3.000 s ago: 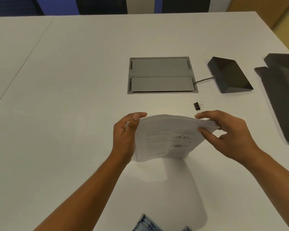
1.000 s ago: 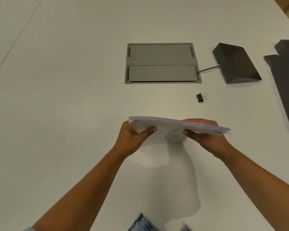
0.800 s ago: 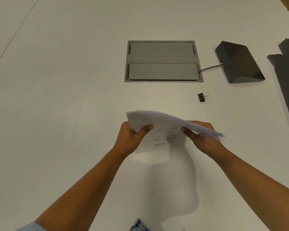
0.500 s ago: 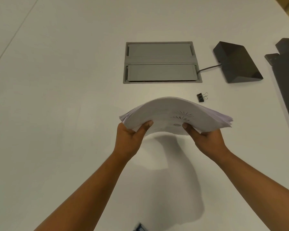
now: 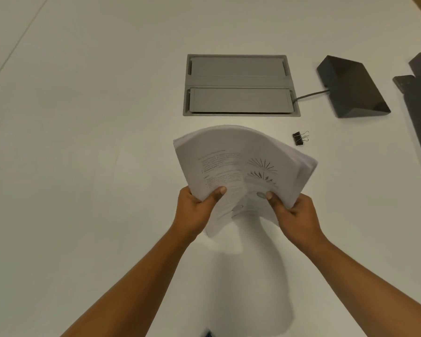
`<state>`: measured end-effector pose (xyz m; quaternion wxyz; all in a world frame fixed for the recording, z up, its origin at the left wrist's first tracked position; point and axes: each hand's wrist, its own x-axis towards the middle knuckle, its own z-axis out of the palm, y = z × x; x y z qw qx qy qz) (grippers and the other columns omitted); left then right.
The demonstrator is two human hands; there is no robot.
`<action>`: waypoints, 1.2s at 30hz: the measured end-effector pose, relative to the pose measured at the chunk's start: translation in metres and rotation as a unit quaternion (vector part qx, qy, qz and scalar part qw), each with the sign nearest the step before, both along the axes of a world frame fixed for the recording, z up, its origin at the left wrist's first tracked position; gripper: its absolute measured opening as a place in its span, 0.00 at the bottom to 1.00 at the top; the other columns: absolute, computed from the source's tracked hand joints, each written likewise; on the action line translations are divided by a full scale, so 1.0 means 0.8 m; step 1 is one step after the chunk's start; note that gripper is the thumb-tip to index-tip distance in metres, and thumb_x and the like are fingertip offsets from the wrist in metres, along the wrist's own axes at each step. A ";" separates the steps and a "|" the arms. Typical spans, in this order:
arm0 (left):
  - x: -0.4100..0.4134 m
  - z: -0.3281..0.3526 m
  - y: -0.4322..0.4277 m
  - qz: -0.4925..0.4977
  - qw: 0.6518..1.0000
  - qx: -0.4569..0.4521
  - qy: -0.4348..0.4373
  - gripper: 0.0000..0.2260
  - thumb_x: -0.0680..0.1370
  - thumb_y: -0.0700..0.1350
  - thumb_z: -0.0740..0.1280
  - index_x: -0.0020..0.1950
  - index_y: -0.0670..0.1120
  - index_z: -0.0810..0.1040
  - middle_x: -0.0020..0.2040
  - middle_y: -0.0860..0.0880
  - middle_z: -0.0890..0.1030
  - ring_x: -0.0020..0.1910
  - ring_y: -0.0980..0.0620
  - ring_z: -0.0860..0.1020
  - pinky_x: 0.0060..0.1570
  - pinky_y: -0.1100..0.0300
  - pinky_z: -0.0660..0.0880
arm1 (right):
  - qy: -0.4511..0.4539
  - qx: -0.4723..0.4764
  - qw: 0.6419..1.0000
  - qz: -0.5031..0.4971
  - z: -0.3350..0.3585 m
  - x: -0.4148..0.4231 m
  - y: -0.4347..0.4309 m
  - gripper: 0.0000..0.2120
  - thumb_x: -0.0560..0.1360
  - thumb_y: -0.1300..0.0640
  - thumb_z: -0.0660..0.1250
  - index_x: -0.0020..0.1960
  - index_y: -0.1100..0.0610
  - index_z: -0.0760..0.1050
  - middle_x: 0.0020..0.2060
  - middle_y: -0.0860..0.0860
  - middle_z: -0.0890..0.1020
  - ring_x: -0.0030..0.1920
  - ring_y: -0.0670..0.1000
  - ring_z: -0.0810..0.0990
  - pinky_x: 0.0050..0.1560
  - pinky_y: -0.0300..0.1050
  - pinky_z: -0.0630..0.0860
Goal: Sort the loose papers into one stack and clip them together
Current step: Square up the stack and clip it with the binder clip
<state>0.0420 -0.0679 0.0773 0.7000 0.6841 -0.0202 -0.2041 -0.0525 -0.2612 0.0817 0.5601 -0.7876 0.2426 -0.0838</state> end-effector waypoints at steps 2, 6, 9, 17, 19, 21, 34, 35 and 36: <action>-0.003 -0.008 0.001 -0.003 1.000 0.009 0.024 0.13 0.76 0.43 0.73 0.59 0.55 0.80 0.54 0.52 0.85 0.53 0.51 0.84 0.45 0.60 0.83 | 0.018 -0.010 1.000 0.015 -0.011 -0.005 0.005 0.18 0.77 0.51 0.67 0.44 0.68 0.77 0.40 0.72 0.79 0.35 0.64 0.78 0.35 0.53 0.77; -0.003 -0.009 0.011 -0.027 0.999 -0.005 0.022 0.13 0.77 0.41 0.72 0.58 0.54 0.81 0.56 0.49 0.86 0.55 0.48 0.84 0.50 0.56 0.83 | 0.027 -0.020 0.999 0.017 -0.017 -0.009 0.003 0.14 0.77 0.51 0.67 0.47 0.63 0.80 0.41 0.68 0.82 0.44 0.70 0.80 0.40 0.54 0.79; -0.001 0.004 0.019 -0.050 0.998 -0.038 -0.005 0.15 0.77 0.38 0.71 0.55 0.59 0.83 0.55 0.51 0.86 0.55 0.50 0.84 0.52 0.55 0.83 | 0.022 -0.007 1.000 0.010 0.004 -0.010 0.002 0.04 0.78 0.55 0.67 0.50 0.48 0.81 0.43 0.53 0.86 0.46 0.53 0.84 0.43 0.41 0.82; -0.002 -0.005 0.012 -0.101 0.994 0.013 -0.030 0.11 0.75 0.42 0.74 0.54 0.56 0.83 0.52 0.46 0.85 0.53 0.46 0.84 0.50 0.54 0.84 | -0.004 -0.024 1.000 0.003 0.013 -0.022 -0.001 0.14 0.75 0.60 0.71 0.57 0.46 0.76 0.48 0.41 0.82 0.46 0.32 0.80 0.43 0.28 0.77; -0.005 -0.013 0.009 -0.116 0.993 0.023 -0.010 0.12 0.77 0.43 0.71 0.59 0.54 0.80 0.56 0.50 0.84 0.56 0.52 0.83 0.51 0.61 0.82 | 0.006 -0.033 0.999 0.012 -0.001 -0.031 -0.003 0.14 0.75 0.59 0.71 0.58 0.48 0.76 0.49 0.41 0.82 0.48 0.31 0.80 0.43 0.26 0.76; -0.011 -0.014 0.005 -0.110 0.994 0.028 0.006 0.13 0.79 0.42 0.70 0.58 0.59 0.79 0.56 0.56 0.84 0.55 0.58 0.82 0.50 0.64 0.81 | -0.011 -0.035 0.999 0.024 -0.012 -0.034 -0.006 0.15 0.77 0.63 0.69 0.62 0.54 0.75 0.52 0.42 0.81 0.50 0.29 0.78 0.45 0.24 0.74; 0.021 0.039 -0.018 0.018 0.997 -0.062 0.052 0.11 0.80 0.43 0.67 0.61 0.45 0.80 0.57 0.44 0.85 0.55 0.42 0.85 0.52 0.45 0.83 | 0.115 0.100 0.977 0.146 -0.026 -0.016 -0.078 0.08 0.78 0.59 0.67 0.53 0.49 0.81 0.43 0.40 0.87 0.47 0.40 0.85 0.44 0.34 0.80; 0.032 0.043 -0.020 0.029 0.995 -0.076 0.056 0.11 0.80 0.43 0.66 0.62 0.45 0.79 0.58 0.43 0.85 0.55 0.42 0.85 0.52 0.45 0.82 | 0.125 0.117 0.973 0.153 -0.031 -0.013 -0.079 0.08 0.77 0.59 0.67 0.54 0.50 0.81 0.45 0.41 0.88 0.49 0.44 0.86 0.46 0.37 0.81; 0.041 0.045 -0.022 0.033 0.995 -0.078 0.059 0.11 0.80 0.44 0.66 0.62 0.45 0.79 0.57 0.43 0.85 0.54 0.42 0.85 0.52 0.44 0.82 | 0.137 0.135 0.968 0.159 -0.034 -0.009 -0.078 0.09 0.77 0.60 0.68 0.56 0.52 0.81 0.48 0.44 0.88 0.51 0.47 0.86 0.49 0.41 0.82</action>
